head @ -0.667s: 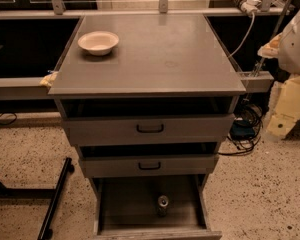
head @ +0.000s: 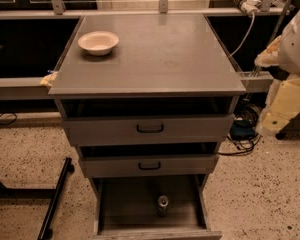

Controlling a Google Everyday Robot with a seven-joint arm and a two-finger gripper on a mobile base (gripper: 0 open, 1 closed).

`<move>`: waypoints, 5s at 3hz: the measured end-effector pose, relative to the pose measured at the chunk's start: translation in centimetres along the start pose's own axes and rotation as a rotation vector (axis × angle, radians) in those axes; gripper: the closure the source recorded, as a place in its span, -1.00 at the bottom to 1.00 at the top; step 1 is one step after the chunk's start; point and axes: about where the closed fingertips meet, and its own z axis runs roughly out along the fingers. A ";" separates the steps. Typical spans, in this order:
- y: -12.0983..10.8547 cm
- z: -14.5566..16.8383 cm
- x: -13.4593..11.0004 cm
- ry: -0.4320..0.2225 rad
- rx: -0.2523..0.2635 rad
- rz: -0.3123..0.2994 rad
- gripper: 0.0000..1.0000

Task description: Pick redbull can from bottom drawer and place on counter

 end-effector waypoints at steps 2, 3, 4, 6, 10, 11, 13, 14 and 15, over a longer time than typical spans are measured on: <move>4.0 12.0 1.5 -0.145 -0.119 0.072 0.30; 6.7 22.0 1.8 -0.262 -0.217 0.128 0.76; 6.0 26.0 1.9 -0.307 -0.221 0.171 1.00; 6.5 28.5 2.7 -0.315 -0.231 0.175 1.00; 6.1 53.8 6.5 -0.522 -0.223 0.180 1.00; 6.6 56.2 7.4 -0.520 -0.217 0.156 1.00; 7.7 67.0 7.5 -0.658 -0.189 0.087 1.00; 8.2 68.8 8.0 -0.665 -0.188 0.102 1.00; 8.5 69.4 7.6 -0.662 -0.195 0.086 1.00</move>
Offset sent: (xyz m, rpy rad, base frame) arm 0.0392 0.0349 -0.3013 0.4267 0.0552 -0.0578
